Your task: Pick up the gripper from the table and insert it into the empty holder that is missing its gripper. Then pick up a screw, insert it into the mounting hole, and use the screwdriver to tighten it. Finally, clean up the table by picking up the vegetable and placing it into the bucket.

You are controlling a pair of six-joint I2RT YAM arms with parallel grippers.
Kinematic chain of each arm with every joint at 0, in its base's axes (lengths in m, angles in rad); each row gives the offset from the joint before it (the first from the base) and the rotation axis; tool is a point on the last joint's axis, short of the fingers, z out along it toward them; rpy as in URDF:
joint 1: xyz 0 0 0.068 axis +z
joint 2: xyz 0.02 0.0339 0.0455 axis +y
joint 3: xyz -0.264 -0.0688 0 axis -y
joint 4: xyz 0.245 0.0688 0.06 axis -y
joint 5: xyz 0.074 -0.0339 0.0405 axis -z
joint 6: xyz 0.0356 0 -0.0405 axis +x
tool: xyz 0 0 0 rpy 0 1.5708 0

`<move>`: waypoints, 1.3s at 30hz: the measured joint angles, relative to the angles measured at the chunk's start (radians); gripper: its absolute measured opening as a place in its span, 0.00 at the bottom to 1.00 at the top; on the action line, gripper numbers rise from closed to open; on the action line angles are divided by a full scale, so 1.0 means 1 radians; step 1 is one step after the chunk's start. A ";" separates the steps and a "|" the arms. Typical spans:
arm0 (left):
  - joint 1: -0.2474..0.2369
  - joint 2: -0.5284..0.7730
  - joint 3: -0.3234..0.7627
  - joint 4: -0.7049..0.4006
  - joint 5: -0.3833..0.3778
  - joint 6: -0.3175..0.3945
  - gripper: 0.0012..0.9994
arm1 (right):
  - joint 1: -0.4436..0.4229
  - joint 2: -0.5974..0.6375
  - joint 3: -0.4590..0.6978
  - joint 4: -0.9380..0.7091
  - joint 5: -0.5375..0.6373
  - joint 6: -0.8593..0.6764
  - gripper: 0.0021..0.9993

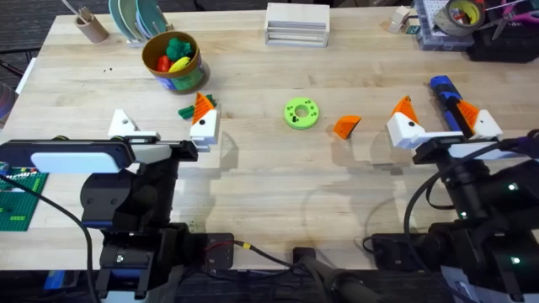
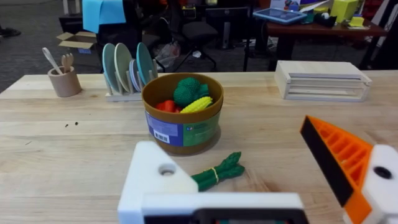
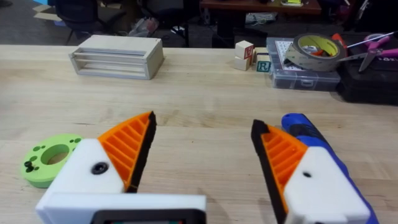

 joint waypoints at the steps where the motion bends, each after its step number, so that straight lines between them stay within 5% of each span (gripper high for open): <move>1: 0.000 0.000 0.000 0.000 0.000 0.000 0.99 | 0.000 0.000 0.000 0.000 0.000 0.000 0.99; 26: 0.000 0.000 0.001 -0.001 0.000 0.003 0.99 | 0.000 0.002 0.033 -0.065 0.020 0.004 0.99; 33: 0.000 0.014 0.102 -0.185 0.000 0.003 0.99 | 0.000 0.107 0.229 -0.241 0.023 0.005 0.99; 39: 0.000 0.161 0.283 -0.386 -0.001 0.005 0.99 | 0.000 0.344 0.471 -0.321 0.023 0.005 0.99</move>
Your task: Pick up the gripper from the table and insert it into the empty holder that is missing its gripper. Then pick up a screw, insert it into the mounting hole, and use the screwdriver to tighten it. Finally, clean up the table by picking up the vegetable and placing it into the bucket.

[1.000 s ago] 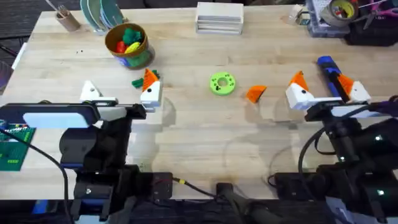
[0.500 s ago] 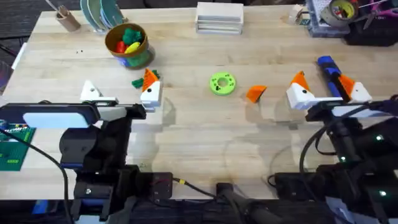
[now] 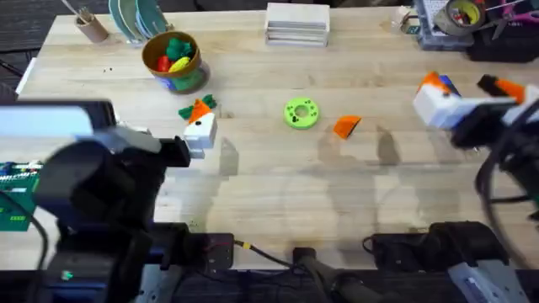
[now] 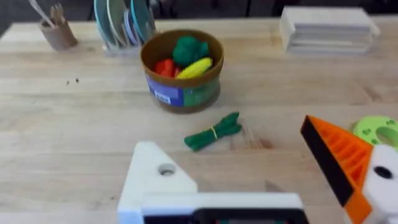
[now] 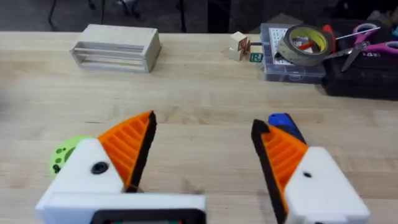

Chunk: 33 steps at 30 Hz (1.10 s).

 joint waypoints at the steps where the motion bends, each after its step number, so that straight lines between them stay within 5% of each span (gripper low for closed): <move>1: 0.000 0.039 0.030 -0.026 0.000 0.001 0.99 | 0.000 0.046 0.040 -0.013 0.000 0.000 0.99; 7: 0.000 0.307 0.243 -0.177 0.000 0.042 0.99 | 0.000 0.282 0.221 -0.062 -0.006 0.000 0.99; 14: 0.000 0.578 0.481 -0.370 0.000 0.145 0.99 | 0.000 0.394 0.272 -0.050 -0.079 0.000 0.99; 28: 0.000 0.969 0.510 -0.383 0.004 0.208 0.99 | 0.000 0.408 0.272 -0.055 -0.109 0.000 0.99; 33: 0.000 1.084 0.510 -0.312 0.021 0.208 0.99 | 0.000 0.408 0.272 -0.057 -0.109 0.000 0.99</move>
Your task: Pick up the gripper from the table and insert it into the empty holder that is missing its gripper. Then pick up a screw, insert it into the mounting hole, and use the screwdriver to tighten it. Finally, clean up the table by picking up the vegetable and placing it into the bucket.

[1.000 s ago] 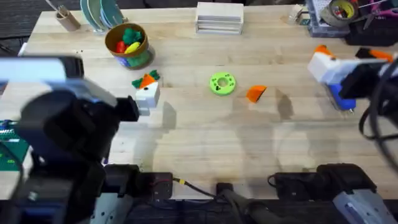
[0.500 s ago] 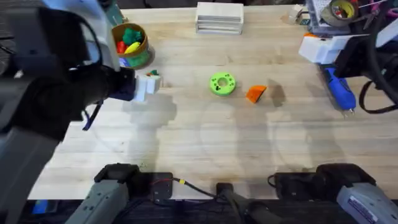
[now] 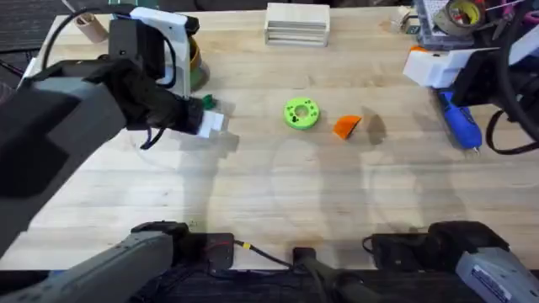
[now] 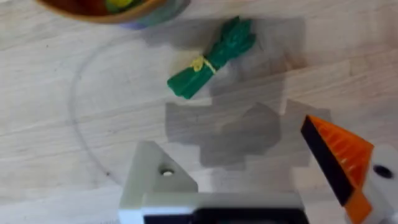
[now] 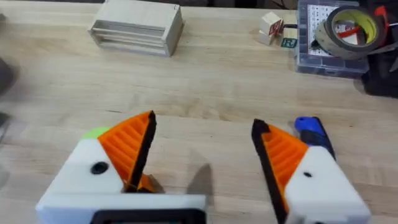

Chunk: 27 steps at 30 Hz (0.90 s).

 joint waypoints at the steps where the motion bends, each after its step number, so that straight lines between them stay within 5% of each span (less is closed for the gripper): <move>1: 0.000 0.017 0.000 0.018 0.003 0.000 0.99 | 0.000 0.000 0.000 0.000 0.000 0.000 0.99; 6: 0.000 0.091 0.000 0.092 0.010 -0.002 0.97 | 0.000 0.000 0.000 0.000 0.000 0.000 0.99; 12: 0.000 0.129 0.000 0.099 0.014 0.001 0.09 | 0.000 0.000 0.000 0.000 0.000 0.000 0.99; 13: 0.000 0.127 0.000 0.098 0.019 0.004 0.02 | 0.000 0.000 0.000 0.000 0.000 0.000 0.99; 17: 0.000 0.100 0.000 0.077 0.055 0.004 0.01 | 0.000 0.000 0.000 0.000 0.000 0.000 0.99; 23: 0.000 -0.138 0.000 0.005 0.101 0.004 0.01 | 0.000 0.000 0.000 0.000 0.000 0.000 0.99; 24: 0.000 -0.174 0.000 -0.010 0.104 0.006 0.05 | 0.000 0.000 0.000 0.000 0.000 0.000 0.99; 27: 0.000 -0.310 0.000 -0.071 0.111 0.007 0.53 | 0.000 0.000 0.000 0.000 0.000 0.000 0.99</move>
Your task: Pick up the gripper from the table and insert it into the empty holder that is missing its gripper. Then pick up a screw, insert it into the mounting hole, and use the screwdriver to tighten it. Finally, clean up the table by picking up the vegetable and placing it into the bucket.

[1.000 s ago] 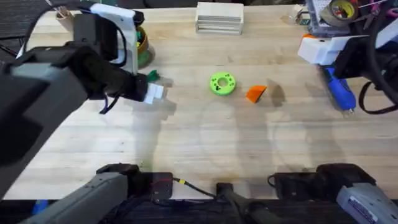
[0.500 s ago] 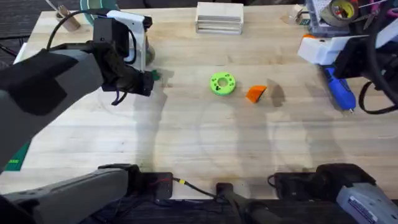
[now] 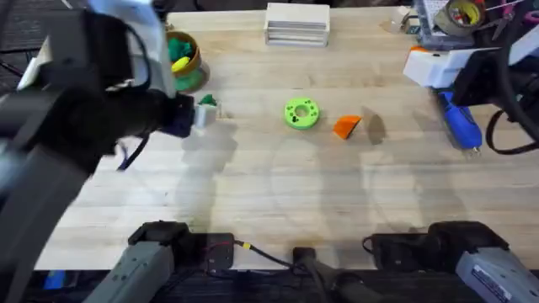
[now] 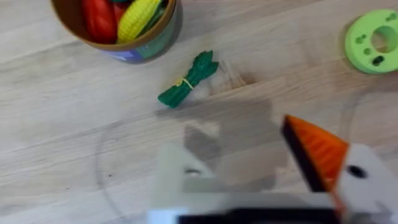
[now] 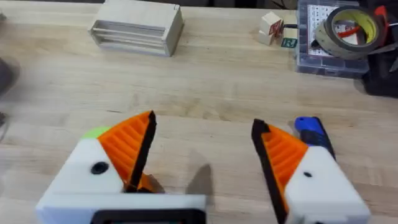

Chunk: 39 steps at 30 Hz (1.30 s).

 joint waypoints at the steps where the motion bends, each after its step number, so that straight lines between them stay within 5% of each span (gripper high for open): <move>1: 0.000 -0.041 0.000 -0.016 0.001 0.000 0.68 | 0.000 0.000 0.000 0.000 0.000 0.000 0.99; 3: 0.000 -0.127 0.000 -0.040 0.002 -0.011 0.95 | 0.000 0.000 0.000 0.000 0.000 0.000 0.99; 5: 0.000 -0.203 0.000 -0.050 0.004 -0.020 0.99 | 0.000 0.000 0.000 0.000 0.000 0.000 0.99; 6: 0.000 -0.239 0.000 -0.053 0.004 -0.032 0.94 | 0.000 0.000 0.000 0.000 0.000 0.000 0.99; 12: 0.000 -0.401 0.000 -0.061 0.004 -0.085 0.04 | 0.000 0.000 0.000 0.000 0.000 0.000 0.99; 14: 0.000 -0.439 0.000 -0.062 0.004 -0.116 0.01 | 0.000 0.000 0.000 0.000 0.000 0.000 0.99; 15: 0.000 -0.458 0.000 -0.062 0.004 -0.128 0.08 | 0.000 0.000 0.000 0.000 0.000 0.000 0.99; 20: -0.001 -0.523 0.000 -0.062 0.004 -0.182 0.86 | 0.000 0.000 0.000 0.000 0.000 0.000 0.99; 21: -0.001 -0.528 0.000 -0.062 0.004 -0.193 0.95 | 0.000 0.000 0.000 0.000 0.000 0.000 0.99; 32: -0.001 -0.531 0.000 -0.094 0.004 -0.206 0.99 | 0.000 0.000 0.000 0.000 0.000 0.000 0.99; 39: -0.001 -0.532 0.001 -0.008 0.004 -0.210 0.99 | 0.000 0.000 0.000 0.000 0.000 0.000 0.99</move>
